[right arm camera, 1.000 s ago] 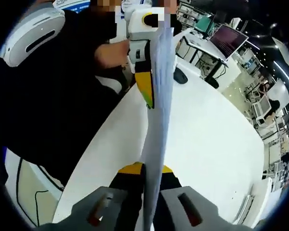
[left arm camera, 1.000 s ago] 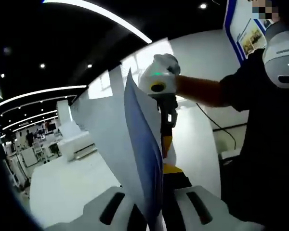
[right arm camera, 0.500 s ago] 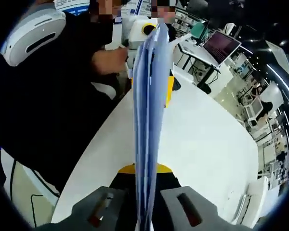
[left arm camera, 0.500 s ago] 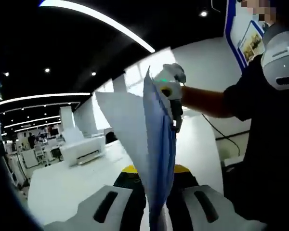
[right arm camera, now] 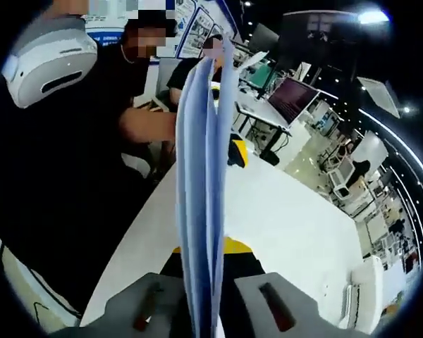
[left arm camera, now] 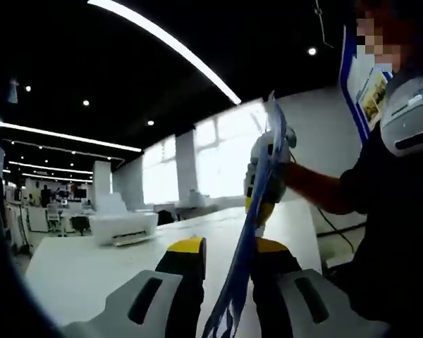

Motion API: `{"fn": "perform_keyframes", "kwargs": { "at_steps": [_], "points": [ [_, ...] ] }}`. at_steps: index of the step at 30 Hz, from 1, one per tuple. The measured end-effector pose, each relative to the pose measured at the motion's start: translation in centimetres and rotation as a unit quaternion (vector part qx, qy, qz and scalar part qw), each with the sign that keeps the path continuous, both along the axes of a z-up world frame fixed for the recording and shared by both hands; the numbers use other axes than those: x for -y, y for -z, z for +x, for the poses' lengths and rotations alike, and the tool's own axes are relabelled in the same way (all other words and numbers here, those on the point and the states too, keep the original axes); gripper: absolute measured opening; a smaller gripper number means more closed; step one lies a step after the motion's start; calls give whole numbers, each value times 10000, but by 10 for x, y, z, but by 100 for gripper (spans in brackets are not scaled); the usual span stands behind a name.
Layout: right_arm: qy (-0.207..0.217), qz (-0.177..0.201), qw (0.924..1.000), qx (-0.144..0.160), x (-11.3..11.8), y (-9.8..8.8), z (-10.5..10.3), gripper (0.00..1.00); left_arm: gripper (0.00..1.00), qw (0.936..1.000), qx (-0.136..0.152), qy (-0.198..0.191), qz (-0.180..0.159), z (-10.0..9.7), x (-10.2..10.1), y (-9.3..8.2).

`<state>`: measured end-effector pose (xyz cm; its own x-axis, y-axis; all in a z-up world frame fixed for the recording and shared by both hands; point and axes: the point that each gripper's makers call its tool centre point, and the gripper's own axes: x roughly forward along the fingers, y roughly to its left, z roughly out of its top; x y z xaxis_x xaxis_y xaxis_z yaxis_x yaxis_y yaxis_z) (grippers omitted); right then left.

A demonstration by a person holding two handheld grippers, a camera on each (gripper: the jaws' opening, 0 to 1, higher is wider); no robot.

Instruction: Organize the stack of printing papers by aligning and flattening the scattered papers on the table

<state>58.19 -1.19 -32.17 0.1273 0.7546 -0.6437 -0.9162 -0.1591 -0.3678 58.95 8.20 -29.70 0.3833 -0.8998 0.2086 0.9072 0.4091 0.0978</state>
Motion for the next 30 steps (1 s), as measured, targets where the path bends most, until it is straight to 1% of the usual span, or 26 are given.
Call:
{"fn": "perform_keyframes", "kwargs": {
  "at_steps": [1,5,7,9,10,15,17,20,22,23,24,26,29,30],
  "points": [
    [19,67,10000,-12,-1,-1,0,0,28,10000,-5,7,-31,0,0,-1],
    [79,437,9990,-101,-2,-6,-5,0,30,9989,-89,80,-443,-1,-9,-7],
    [89,596,9981,-140,-3,-8,-7,0,31,9983,-142,103,-560,0,-13,-9],
    [117,649,9977,-124,-3,-9,-6,0,31,9980,-158,76,-607,1,-16,-10],
    [167,732,9971,-91,-2,-12,-4,0,32,9975,-151,2,-688,4,-20,-11],
    [314,1330,9906,-66,-1,-28,1,0,36,9945,-149,-135,-1028,10,-30,-15],
    [317,1576,9869,-90,-2,-34,1,0,40,9931,-164,-179,-1145,14,-32,-16],
    [257,1997,9791,-276,-7,-41,-4,0,46,9915,-202,-207,-1271,19,-31,-16],
    [244,2151,9757,-340,-9,-42,-5,0,48,9917,-189,-152,-1262,19,-26,-16],
    [206,2334,9711,-460,-11,-43,-7,0,50,9921,-180,-112,-1235,19,-23,-15],
    [194,2433,9684,-517,-12,-44,-8,0,52,9925,-176,-74,-1209,18,-19,-15],
    [155,2792,9563,-848,-14,-49,-12,0,53,9927,-181,3,-1188,17,-13,-15],
    [100,3254,9356,-1366,-12,-56,-13,0,53,9931,-179,73,-1155,15,-6,-18],
    [99,3297,9335,-1405,-12,-56,-13,0,53,9931,-164,92,-1161,14,-5,-20]
  ]
}}
